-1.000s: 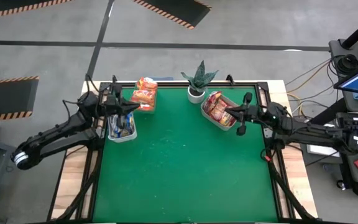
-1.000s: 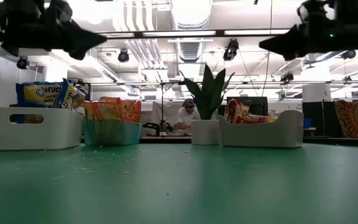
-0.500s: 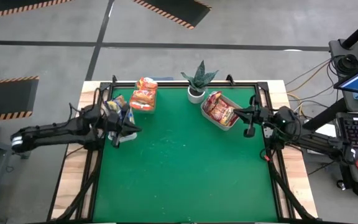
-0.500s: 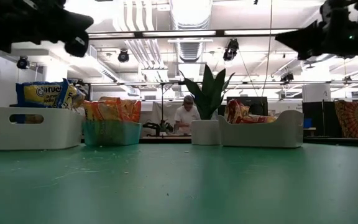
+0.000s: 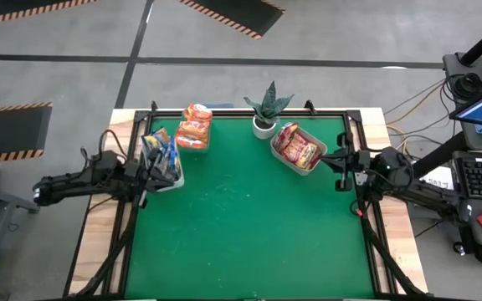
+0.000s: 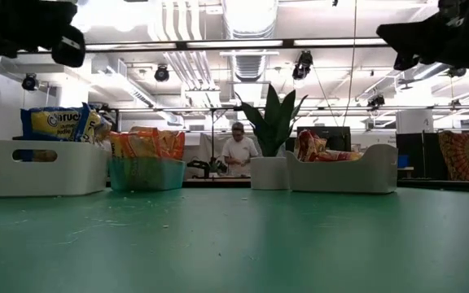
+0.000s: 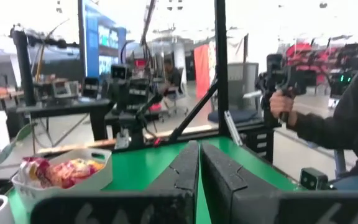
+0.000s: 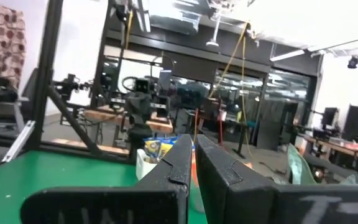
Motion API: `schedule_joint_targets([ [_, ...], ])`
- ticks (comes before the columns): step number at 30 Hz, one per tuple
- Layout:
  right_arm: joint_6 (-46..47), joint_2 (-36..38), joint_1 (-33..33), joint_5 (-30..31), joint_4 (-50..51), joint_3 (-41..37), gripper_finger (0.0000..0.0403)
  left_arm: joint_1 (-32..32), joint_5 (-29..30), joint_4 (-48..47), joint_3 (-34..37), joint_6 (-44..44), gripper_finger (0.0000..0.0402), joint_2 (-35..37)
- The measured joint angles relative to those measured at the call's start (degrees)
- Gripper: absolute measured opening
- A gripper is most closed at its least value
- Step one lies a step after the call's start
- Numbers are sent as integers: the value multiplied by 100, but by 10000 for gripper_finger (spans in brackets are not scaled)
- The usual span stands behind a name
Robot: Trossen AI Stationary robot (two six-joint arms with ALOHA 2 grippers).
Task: Sort Maruchan noodles
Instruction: Return to Home Position
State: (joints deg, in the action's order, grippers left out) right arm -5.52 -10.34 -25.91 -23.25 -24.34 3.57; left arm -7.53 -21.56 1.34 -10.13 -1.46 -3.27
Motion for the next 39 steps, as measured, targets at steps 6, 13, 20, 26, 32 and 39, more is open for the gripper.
schedule_joint_targets([
  [6, 153, 623, 0, -290, 41, -227, 13, 4, -46, 93, 333, 201, 0, 243],
  [13, 176, 1009, 0, -680, 450, -259, 13, 5, -44, 736, 847, 319, 0, 333],
  [20, -115, 947, 2, -708, 932, -283, 13, 9, -39, 736, 955, 260, 0, 304],
  [26, 5, 915, 0, -523, 1398, -286, 13, 4, 151, 745, 926, 203, 0, 268],
  [32, -129, 908, 0, -157, 1547, -290, 13, 4, 157, 764, 900, 200, 0, 263],
  [39, -675, 908, 0, -74, 1554, -292, 13, 4, 157, 761, 898, 200, 0, 258],
])
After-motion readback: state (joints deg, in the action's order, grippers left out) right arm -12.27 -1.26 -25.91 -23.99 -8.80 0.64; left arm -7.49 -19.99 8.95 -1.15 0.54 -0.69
